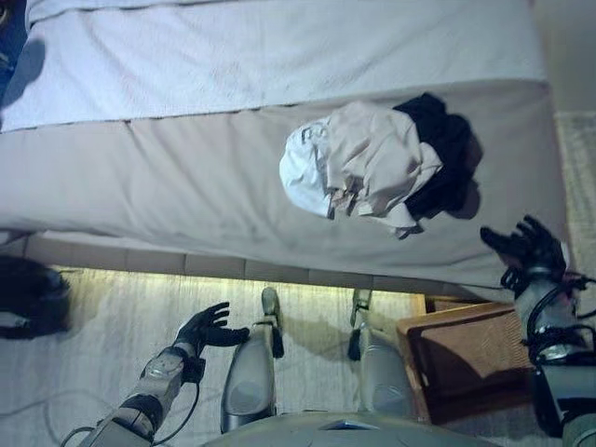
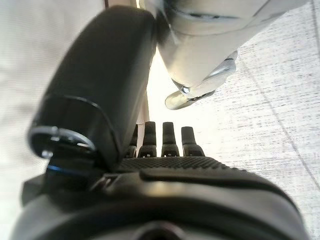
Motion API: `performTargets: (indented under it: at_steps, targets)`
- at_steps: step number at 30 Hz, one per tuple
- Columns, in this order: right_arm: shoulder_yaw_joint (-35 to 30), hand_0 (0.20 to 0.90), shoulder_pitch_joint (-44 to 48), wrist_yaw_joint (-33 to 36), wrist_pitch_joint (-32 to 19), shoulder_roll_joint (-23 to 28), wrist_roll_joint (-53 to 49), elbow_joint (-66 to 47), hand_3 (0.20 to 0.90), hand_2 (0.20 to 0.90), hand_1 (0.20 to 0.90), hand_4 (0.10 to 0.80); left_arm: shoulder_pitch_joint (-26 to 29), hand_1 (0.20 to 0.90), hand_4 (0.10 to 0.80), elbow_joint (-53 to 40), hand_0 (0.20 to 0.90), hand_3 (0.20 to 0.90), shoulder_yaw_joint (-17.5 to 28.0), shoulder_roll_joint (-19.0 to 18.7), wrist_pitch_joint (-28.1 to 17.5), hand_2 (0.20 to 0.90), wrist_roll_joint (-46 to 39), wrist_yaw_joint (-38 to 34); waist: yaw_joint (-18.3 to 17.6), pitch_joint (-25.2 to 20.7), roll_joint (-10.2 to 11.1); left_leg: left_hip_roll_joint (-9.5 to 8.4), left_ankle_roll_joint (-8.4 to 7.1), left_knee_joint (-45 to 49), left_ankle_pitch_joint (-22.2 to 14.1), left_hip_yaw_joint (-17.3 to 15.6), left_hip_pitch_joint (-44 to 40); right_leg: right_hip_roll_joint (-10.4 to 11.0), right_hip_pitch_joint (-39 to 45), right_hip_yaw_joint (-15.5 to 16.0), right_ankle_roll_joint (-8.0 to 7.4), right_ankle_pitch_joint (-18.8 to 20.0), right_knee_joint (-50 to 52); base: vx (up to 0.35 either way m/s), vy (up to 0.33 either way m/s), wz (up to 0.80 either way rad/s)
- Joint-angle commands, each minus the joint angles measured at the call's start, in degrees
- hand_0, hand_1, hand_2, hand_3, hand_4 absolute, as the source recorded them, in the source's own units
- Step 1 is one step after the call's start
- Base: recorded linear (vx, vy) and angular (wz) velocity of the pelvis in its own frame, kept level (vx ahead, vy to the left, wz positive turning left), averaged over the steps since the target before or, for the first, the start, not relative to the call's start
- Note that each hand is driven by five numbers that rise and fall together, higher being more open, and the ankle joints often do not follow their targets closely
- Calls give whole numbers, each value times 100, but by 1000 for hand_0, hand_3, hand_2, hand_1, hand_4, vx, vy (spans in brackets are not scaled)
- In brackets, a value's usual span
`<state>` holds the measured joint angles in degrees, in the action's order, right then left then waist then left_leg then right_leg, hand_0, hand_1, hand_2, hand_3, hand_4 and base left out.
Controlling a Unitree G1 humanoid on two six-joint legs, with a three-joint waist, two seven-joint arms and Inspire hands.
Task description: Pick up the clothes from the bed and place them into the basket
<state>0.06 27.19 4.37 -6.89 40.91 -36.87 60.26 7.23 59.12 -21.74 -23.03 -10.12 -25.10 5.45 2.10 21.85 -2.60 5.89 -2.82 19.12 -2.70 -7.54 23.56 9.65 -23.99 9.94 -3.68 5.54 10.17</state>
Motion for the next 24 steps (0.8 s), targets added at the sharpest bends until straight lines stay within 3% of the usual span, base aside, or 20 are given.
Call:
performTargets:
  at_steps: [1, 4, 8, 9, 17, 20, 24]
  targets:
    - [282, 900, 131, -160, -97, 728, 162, -308, 900, 900, 900, 800, -387, 900, 800, 25, 900, 900, -162, -136, -80, 900, -83, -100, 46, -219, 164, -491, 220, 384, 177, 69, 615, -57, -299, 308, 94, -353, 844, -47, 23, 4]
    - [554, 900, 594, -343, -98, 1011, 387, -359, 900, 900, 900, 800, -425, 900, 800, -88, 900, 900, -116, -172, -158, 900, -199, -70, 99, -167, 123, -486, 238, 615, 167, 122, 943, -11, -671, 275, 141, -413, 1161, -33, 30, 4]
    - [893, 900, 1062, -24, 235, 1226, 1054, -375, 900, 900, 900, 800, -466, 900, 800, -194, 900, 900, -58, -237, -120, 900, -269, -8, 156, -136, 64, -430, 249, 905, 129, 174, 1228, 37, -998, 237, 196, -536, 1565, 30, 4, 1]
    - [966, 900, 1150, 50, 361, 1271, 1213, -328, 900, 900, 900, 800, -488, 900, 800, -188, 900, 900, -55, -253, -131, 900, -301, -4, 182, -145, 41, -400, 196, 1044, -75, 232, 1225, 20, -1004, 173, 143, -730, 1725, 125, 18, 1]
    - [1558, 900, 1924, 609, 757, 1471, 2204, 313, 900, 900, 900, 800, -507, 900, 800, -430, 900, 900, -64, -387, -176, 900, -485, -197, 307, -45, -147, -349, 207, 1305, -19, 319, 1564, 108, -1307, 170, 188, -764, 2027, 29, 4, 1]
    - [1797, 900, 2337, 816, 1124, 1539, 2477, 552, 900, 900, 900, 800, -512, 900, 800, -622, 900, 900, -34, -435, -307, 900, -600, -455, 359, -16, -238, -343, 227, 1495, -20, 362, 1802, 141, -1535, 131, 220, -777, 2209, 0, 0, 0]
    - [1959, 900, 2668, 865, 994, 1524, 2311, 848, 900, 900, 900, 800, -436, 900, 800, -1035, 900, 900, 18, -551, -326, 900, -697, -604, 447, 77, -328, -363, 282, 1636, 26, 433, 2127, 128, -1840, 82, 264, -780, 2399, -33, -53, 3]
